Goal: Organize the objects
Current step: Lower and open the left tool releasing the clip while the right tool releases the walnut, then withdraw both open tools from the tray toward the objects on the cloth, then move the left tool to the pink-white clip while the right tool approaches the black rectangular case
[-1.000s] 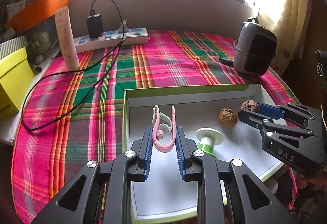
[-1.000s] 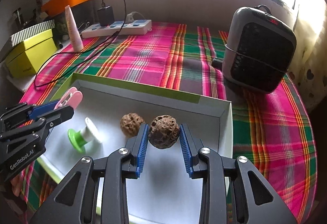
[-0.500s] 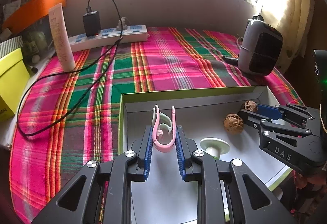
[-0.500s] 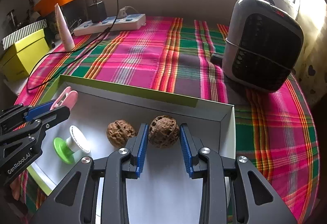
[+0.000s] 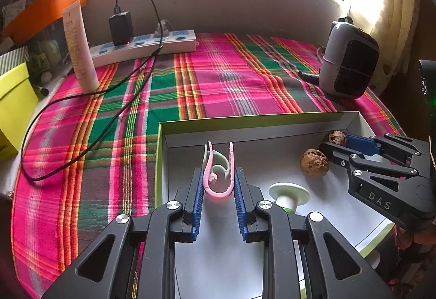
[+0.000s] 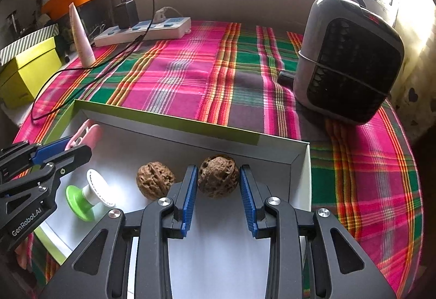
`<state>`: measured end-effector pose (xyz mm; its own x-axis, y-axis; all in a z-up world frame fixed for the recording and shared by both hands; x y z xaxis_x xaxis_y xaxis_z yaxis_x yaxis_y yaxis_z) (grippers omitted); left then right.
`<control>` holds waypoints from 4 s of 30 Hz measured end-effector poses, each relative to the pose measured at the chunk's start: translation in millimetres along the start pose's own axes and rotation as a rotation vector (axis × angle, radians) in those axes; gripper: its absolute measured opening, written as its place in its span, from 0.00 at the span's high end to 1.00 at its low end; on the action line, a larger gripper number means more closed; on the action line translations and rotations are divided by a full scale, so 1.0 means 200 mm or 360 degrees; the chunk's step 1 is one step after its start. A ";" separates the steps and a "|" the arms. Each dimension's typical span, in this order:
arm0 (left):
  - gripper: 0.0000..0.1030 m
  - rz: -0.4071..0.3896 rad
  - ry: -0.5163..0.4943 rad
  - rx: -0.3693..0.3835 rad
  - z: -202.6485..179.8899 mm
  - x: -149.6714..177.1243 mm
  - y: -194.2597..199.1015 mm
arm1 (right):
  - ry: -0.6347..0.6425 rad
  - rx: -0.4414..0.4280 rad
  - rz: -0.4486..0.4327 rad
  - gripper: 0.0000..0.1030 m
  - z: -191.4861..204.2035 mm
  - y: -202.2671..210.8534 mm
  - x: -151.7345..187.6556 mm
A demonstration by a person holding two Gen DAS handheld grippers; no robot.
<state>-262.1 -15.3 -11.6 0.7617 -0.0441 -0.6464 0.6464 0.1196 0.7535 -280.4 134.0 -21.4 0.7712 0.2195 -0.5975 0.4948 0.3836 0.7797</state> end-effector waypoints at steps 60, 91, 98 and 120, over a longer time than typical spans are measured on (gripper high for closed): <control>0.70 -0.0121 0.0010 -0.0027 0.03 0.14 0.32 | -0.0020 0.0083 -0.0168 0.48 0.13 0.26 0.14; 0.70 -0.0204 0.0006 -0.0070 0.00 0.42 0.56 | -0.0064 0.0035 -0.0297 0.48 0.25 0.51 0.44; 0.70 -0.0200 -0.0026 -0.0069 -0.03 0.48 0.58 | -0.0081 0.0053 -0.0297 0.48 0.23 0.54 0.54; 0.69 -0.0148 -0.0104 0.0001 -0.15 0.58 0.57 | -0.0129 0.0073 -0.0289 0.48 0.16 0.59 0.66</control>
<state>-102.2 22.7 -4.1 0.6999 -0.1194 -0.7042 0.7143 0.1112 0.6910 -107.4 179.7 -3.0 0.6966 0.0767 -0.7134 0.6450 0.3686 0.6694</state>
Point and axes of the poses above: each gripper's, at about its wrist camera, not at the fingertips, and y roughly against the way its jaws point, z to its left, x to its underside, the point moved 4 cm from there along -y, roughly the way its jaws point, and after that the axes turned 14 degrees about -x, right-handed, at the moved point
